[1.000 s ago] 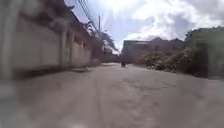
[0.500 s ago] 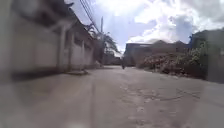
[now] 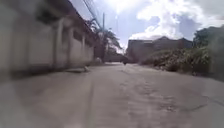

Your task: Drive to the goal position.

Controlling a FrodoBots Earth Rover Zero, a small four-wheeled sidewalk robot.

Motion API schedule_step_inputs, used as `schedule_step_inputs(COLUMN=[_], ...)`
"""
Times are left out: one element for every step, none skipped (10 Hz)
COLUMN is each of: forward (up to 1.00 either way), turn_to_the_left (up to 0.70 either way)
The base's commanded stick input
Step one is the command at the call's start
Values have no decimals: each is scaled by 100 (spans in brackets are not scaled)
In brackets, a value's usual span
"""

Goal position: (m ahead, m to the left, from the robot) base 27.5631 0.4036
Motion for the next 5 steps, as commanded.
schedule_step_inputs(forward=[100, 100, 100, 100, 100], turn_to_the_left=[0, 0, 0, 0, 0])
